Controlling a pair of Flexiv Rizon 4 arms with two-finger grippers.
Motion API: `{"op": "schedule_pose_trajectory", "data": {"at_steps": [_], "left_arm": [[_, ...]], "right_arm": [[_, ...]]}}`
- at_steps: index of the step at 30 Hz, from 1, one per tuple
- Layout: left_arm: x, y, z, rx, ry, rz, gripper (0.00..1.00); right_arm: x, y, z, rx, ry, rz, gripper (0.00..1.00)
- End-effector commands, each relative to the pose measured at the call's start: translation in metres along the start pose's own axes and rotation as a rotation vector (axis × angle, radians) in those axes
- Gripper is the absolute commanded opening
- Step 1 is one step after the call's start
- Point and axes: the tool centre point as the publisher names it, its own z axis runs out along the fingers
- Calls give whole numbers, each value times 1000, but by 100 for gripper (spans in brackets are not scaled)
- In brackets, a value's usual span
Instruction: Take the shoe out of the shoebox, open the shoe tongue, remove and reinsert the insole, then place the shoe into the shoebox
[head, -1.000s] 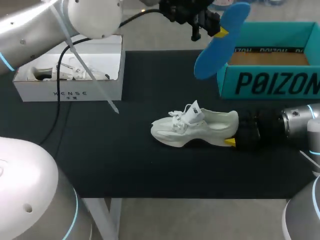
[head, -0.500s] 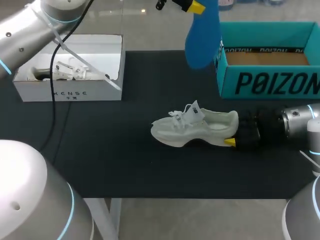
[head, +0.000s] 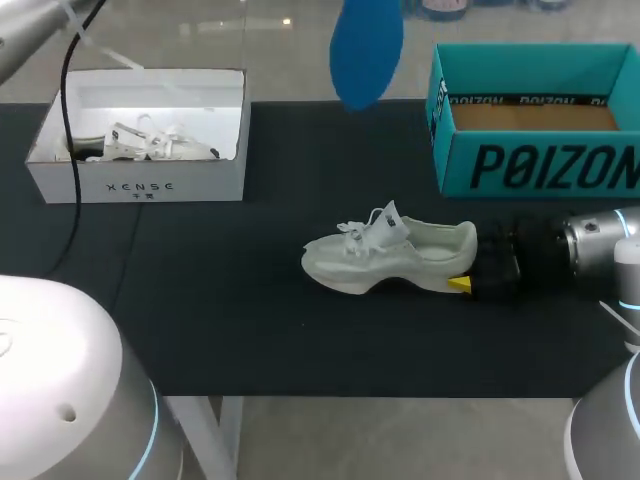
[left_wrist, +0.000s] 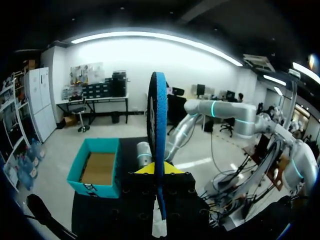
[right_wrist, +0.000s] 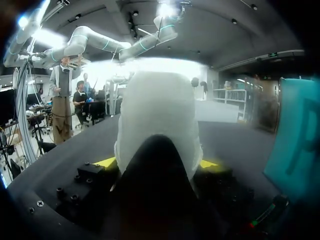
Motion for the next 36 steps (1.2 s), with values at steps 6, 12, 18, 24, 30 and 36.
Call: {"op": "schedule_pose_trajectory", "data": {"at_steps": [6, 12, 18, 24, 30, 36], "left_arm": [[-1, -26, -9, 13, -24, 4, 0], [-4, -40, -10, 62, -16, 3, 0], [-7, -47, -5, 76, -8, -3, 0], [-9, -51, -5, 88, -16, -19, 0], [-8, -53, -6, 103, -33, -32, 0], [-7, -54, -5, 114, -37, -50, 0]], "right_arm": [[0, -4, 3, 1, -1, 1, 0], [0, -4, 3, 1, -1, 1, 0], [0, -4, 3, 1, -1, 1, 0], [0, -4, 3, 1, -1, 1, 0], [0, -4, 3, 1, -1, 1, 0], [0, -4, 3, 1, -1, 1, 0]]}}
